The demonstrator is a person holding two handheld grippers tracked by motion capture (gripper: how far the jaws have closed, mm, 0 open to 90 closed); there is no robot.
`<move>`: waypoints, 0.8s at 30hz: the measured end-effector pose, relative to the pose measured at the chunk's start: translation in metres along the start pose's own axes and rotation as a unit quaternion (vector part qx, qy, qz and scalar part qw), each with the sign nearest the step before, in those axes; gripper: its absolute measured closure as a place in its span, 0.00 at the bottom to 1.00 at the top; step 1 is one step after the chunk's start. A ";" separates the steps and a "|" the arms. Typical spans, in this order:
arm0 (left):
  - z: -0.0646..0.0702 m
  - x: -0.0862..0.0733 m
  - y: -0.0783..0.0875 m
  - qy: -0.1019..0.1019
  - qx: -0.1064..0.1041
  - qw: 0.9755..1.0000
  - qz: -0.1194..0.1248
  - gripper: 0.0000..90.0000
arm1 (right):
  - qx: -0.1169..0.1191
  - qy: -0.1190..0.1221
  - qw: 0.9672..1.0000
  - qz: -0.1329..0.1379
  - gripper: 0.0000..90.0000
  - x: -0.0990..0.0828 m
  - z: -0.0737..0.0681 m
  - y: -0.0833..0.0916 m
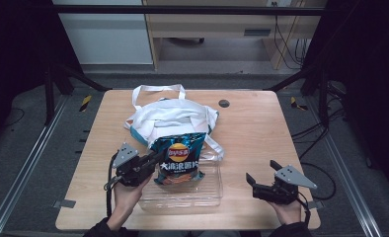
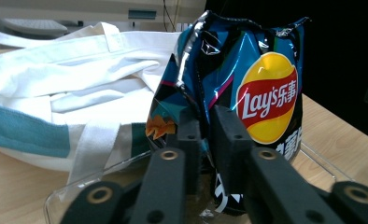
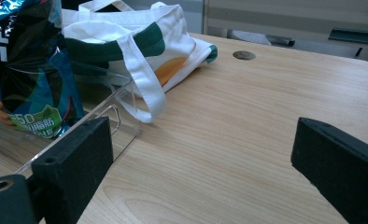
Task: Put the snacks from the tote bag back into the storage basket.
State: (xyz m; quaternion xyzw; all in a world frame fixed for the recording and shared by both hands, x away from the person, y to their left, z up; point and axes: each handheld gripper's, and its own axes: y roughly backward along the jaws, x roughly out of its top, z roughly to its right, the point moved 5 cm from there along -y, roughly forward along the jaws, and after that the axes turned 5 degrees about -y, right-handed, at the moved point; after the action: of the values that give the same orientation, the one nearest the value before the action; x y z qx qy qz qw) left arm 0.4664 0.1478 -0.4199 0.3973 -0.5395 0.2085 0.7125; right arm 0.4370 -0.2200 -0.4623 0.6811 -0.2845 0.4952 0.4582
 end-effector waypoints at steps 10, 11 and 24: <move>0.009 -0.002 0.001 -0.050 0.014 0.999 -0.004 0.46 | 0.001 -0.002 1.000 0.000 0.07 0.000 0.000 0.001; 0.010 -0.002 0.001 -0.054 0.016 0.998 -0.006 0.45 | 0.001 -0.002 1.000 0.001 0.07 0.000 0.000 0.001; 0.009 -0.004 0.017 -0.058 0.006 0.998 -0.016 0.36 | 0.000 -0.001 1.000 0.001 0.07 0.000 0.000 0.001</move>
State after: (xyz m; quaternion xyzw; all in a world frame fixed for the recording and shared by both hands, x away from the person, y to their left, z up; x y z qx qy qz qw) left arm 0.4475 0.1516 -0.4168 0.4215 -0.5720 0.1771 0.6811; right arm 0.4360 -0.2208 -0.4615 0.6816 -0.2858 0.4949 0.4569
